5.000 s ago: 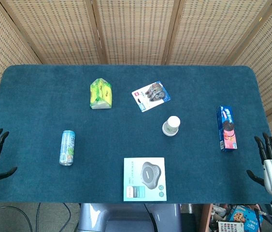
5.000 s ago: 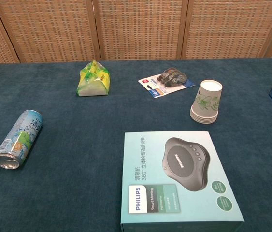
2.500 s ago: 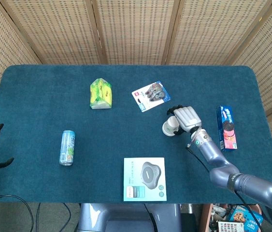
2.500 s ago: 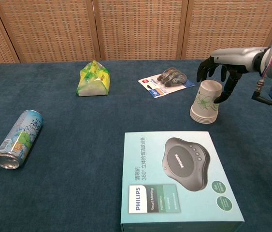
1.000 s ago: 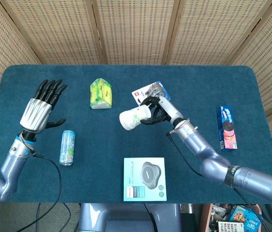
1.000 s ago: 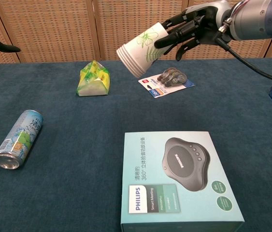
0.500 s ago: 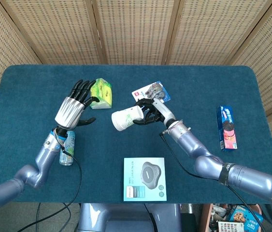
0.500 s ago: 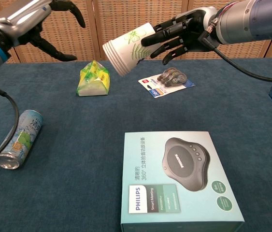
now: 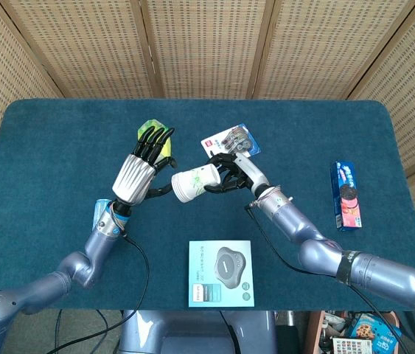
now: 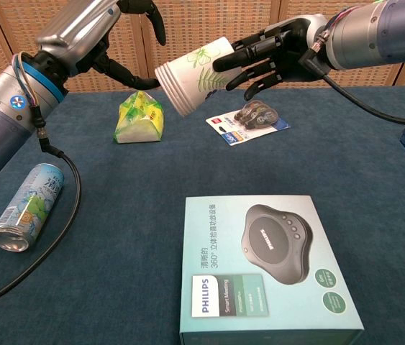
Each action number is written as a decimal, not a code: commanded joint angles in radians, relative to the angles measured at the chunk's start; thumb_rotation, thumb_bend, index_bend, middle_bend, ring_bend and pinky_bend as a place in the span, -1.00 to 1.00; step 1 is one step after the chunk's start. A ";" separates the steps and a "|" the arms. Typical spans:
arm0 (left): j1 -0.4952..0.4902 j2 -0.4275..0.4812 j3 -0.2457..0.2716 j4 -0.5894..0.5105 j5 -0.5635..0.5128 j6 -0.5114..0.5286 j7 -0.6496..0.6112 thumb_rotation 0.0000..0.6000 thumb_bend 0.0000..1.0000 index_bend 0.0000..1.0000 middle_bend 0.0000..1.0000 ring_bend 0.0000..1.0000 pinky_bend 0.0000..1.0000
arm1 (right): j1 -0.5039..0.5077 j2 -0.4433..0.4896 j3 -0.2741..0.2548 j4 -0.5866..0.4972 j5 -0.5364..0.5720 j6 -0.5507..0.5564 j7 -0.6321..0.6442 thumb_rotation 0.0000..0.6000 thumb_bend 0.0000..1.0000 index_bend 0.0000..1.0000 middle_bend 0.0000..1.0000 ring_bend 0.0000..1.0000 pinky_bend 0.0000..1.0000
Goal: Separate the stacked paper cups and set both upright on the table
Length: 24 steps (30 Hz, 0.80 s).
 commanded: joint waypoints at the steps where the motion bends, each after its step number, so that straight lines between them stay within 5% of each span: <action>1: -0.003 -0.012 0.010 0.013 0.003 0.020 -0.019 1.00 -0.74 0.00 -0.96 -1.00 -1.00 | -0.001 0.000 -0.001 0.002 -0.002 -0.001 0.001 1.00 -0.04 0.04 0.10 -0.11 0.20; 14: -0.018 -0.046 0.034 0.068 0.001 0.046 -0.067 1.00 -0.30 0.00 -0.93 -1.00 -1.00 | -0.002 0.008 -0.005 0.002 -0.007 -0.001 -0.001 1.00 -0.03 0.04 0.10 -0.11 0.20; 24: -0.027 -0.066 0.042 0.099 -0.006 0.062 -0.082 1.00 -0.19 0.06 -0.93 -1.00 -1.00 | -0.004 0.010 -0.008 0.008 -0.009 -0.004 0.003 1.00 -0.03 0.04 0.11 -0.11 0.20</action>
